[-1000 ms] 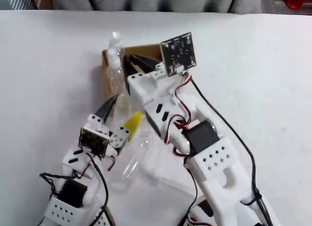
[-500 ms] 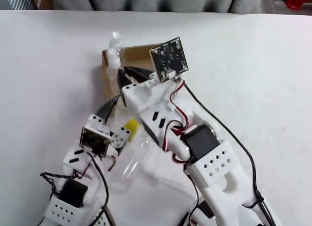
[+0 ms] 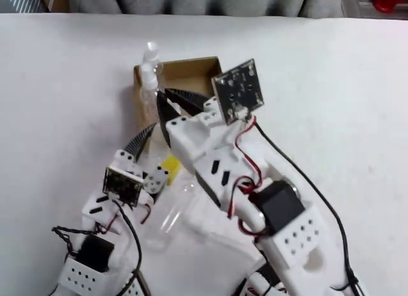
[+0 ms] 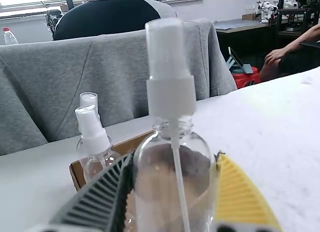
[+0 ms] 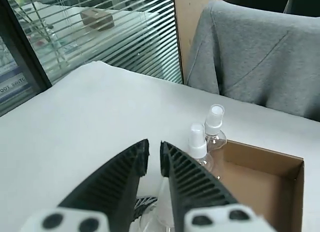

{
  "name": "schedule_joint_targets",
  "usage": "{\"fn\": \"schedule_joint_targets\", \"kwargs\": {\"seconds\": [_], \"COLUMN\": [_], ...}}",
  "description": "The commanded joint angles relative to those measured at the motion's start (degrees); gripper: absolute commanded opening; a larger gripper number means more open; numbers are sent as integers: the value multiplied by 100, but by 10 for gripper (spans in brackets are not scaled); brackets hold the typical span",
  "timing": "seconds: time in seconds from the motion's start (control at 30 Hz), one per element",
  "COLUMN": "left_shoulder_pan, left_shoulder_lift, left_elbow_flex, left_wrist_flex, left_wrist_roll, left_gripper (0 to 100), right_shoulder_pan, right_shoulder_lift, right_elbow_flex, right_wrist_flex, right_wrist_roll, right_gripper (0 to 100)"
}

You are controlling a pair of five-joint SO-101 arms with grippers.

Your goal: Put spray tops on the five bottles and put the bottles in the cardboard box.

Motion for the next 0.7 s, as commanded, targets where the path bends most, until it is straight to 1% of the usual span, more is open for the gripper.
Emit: {"fn": "schedule_joint_targets", "kwargs": {"seconds": [0.0, 0.2, 0.33, 0.37, 0.53, 0.67], "left_shoulder_pan": [-48, -48, -127, -215, -840, -1130], "left_shoulder_lift": [-101, -101, -101, -101, -101, -92], "left_elbow_flex": [-9, -9, -141, -202, -554, -721], "left_wrist_flex": [0, -44, -53, -53, -9, 0], "left_wrist_roll": [-62, -62, -35, 79, 1125, 1292], "left_gripper": [20, 20, 20, 20, 20, 20], "right_shoulder_pan": [-31, -66, -57, -57, -48, -84], "right_shoulder_lift": [-347, -734, -875, -884, -919, -919], "right_elbow_flex": [-404, -404, 141, 290, 668, 677], "right_wrist_flex": [523, 1437, 1648, 1640, 1701, 2062], "right_wrist_roll": [176, 202, 211, 211, 237, 976], "right_gripper": [19, 15, 15, 15, 17, 18]}}
